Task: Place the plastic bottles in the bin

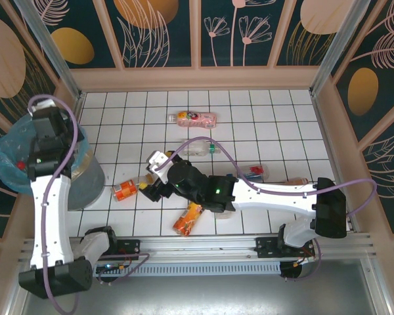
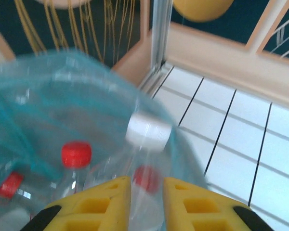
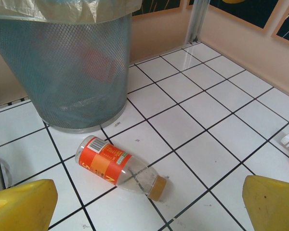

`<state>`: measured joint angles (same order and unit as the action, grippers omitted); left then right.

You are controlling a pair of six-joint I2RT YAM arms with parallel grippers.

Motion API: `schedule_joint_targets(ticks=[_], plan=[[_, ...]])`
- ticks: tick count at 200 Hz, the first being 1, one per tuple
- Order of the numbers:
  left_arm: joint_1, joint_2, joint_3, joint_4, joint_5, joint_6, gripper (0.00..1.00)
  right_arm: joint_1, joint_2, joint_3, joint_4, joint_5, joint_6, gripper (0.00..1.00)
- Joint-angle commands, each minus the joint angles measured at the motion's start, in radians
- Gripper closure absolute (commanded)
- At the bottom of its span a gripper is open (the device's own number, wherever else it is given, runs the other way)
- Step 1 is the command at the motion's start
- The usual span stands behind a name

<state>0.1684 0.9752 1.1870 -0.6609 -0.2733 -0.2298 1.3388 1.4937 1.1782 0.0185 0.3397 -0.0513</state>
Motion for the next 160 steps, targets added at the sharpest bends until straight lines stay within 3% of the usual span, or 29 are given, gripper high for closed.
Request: schedule_joint_targets(ticks=[1,45,89,160], plan=[[0.008,-0.076,-0.085,0.033,-0.046,-0.032,0.78,0.010,0.008,0.009,0.002,0.010,-0.020,0.01],[0.043,-0.095,-0.175,0.094,0.078,-0.122,0.84,0.009,0.042,0.037,-0.006,-0.020,-0.047,0.01],[0.189,-0.081,-0.209,0.147,0.322,-0.201,0.85,0.009,0.027,0.025,-0.006,-0.011,-0.042,0.01],[0.330,-0.043,-0.191,0.221,0.559,-0.331,0.80,0.010,0.029,0.038,-0.012,-0.015,-0.050,0.01]])
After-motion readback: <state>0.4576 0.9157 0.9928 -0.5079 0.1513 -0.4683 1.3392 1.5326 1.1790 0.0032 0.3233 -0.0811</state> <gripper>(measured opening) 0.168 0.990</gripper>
